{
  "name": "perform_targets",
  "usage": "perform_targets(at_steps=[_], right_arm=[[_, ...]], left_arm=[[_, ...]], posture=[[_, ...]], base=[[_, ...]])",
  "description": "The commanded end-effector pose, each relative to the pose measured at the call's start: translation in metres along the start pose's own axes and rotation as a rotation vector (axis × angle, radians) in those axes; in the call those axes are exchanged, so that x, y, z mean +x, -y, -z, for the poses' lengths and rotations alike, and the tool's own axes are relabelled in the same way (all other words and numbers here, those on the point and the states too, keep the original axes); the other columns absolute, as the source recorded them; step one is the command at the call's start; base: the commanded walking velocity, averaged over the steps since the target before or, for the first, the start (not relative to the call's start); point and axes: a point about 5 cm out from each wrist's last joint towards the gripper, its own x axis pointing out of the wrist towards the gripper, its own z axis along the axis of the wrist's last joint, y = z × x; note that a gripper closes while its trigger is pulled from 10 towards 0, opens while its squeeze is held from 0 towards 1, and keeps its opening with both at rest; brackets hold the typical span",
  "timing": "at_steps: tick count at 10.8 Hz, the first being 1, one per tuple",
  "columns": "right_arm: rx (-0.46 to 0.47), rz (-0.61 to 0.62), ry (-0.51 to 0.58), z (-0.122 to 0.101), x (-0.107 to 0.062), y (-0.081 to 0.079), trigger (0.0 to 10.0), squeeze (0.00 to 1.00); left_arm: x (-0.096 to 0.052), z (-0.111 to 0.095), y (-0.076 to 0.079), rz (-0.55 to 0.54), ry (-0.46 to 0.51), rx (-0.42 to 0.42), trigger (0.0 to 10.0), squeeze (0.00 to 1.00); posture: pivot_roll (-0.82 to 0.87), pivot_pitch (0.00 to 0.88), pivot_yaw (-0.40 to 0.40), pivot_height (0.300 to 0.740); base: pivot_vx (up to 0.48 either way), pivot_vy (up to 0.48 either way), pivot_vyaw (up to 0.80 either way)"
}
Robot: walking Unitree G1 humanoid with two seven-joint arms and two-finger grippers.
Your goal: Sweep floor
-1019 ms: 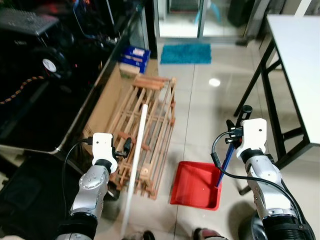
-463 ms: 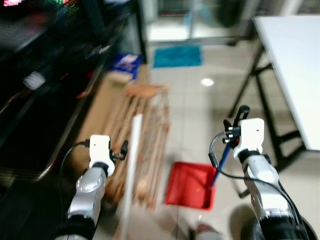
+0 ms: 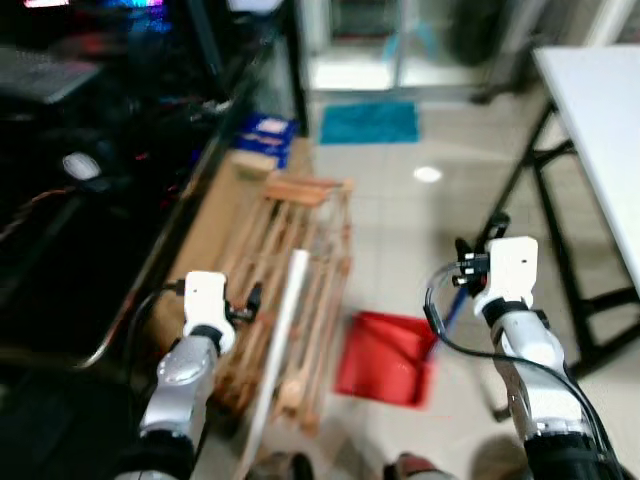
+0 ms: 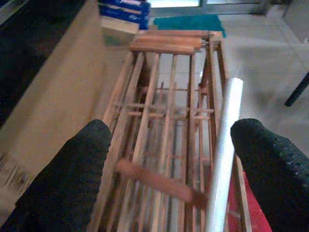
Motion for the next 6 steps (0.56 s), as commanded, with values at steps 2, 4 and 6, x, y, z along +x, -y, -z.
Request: perform_targets(at_steps=[2, 4, 6], right_arm=[[-0.006, -0.002, 0.047, -0.0095, 0.0013, -0.0005, 10.0, 0.0], [-0.008, -0.002, 0.046, -0.0096, 0.0013, 0.0, 10.0, 0.0], [-0.009, -0.006, 0.045, -0.0095, 0.0007, 0.0, 10.0, 0.0]], left_arm=[[-0.0038, 0.0057, -0.0047, -0.008, -0.023, -0.003, 10.0, 0.0], [-0.0037, 0.0071, -0.0051, -0.012, -0.03, -0.003, 10.0, 0.0], [-0.0046, 0.0139, -0.0025, 0.013, -0.076, -0.009, 10.0, 0.0]], posture=[[-0.2, 0.148, 0.122, 0.74], [-0.2, 0.151, 0.121, 0.74], [-0.2, 0.156, 0.121, 0.74]], base=[[0.0, 0.0, 0.0], [0.0, 0.0, 0.0], [0.0, 0.0, 0.0]])
